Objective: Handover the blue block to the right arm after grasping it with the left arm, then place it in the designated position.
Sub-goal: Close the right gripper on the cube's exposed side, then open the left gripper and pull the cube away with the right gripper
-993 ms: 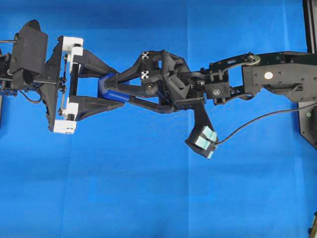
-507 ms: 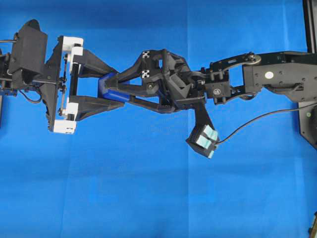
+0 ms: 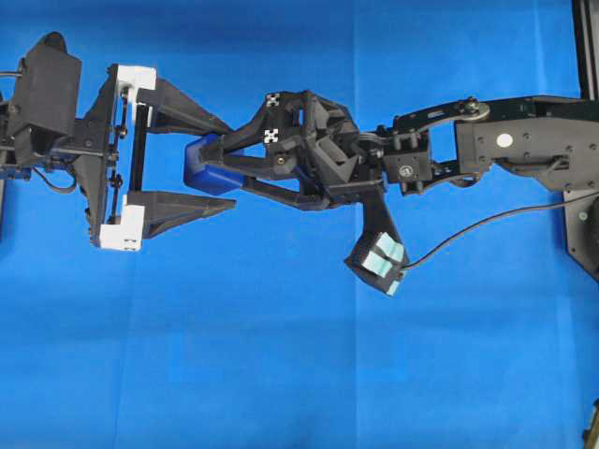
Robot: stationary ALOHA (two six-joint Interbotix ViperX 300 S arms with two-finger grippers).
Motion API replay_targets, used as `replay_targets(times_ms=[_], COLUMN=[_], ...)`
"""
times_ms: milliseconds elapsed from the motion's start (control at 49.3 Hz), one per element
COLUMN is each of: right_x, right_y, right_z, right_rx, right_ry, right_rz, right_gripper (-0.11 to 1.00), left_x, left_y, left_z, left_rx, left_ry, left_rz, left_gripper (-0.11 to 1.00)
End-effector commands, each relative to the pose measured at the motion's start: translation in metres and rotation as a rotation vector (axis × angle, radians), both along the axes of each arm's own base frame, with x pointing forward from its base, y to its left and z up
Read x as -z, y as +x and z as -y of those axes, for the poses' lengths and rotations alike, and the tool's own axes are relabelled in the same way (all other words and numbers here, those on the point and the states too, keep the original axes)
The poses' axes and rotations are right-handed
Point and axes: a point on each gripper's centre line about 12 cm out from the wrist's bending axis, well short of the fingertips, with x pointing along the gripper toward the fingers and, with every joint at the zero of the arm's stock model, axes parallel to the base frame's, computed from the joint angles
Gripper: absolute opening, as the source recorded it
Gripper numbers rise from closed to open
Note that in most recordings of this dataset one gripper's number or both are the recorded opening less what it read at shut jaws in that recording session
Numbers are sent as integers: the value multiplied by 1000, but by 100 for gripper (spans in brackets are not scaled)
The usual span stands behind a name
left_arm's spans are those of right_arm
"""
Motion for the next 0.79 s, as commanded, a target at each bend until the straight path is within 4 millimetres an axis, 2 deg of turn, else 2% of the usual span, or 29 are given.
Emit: replay_targets(times_ms=[0, 243, 770], right_x=[-13, -14, -19], right_y=[-3, -23, -101], right_z=[0, 1, 2], right_rx=[1, 9, 28], right_ry=[7, 5, 15], right_rz=[32, 25, 46], right_gripper=[51, 49, 47], left_x=[-12, -11, -10], left_y=[1, -1, -2], left_z=[-1, -1, -2], left_rx=[-4, -5, -5], left_ry=[1, -4, -3], left_rz=[38, 35, 23], left_gripper=[93, 93, 93])
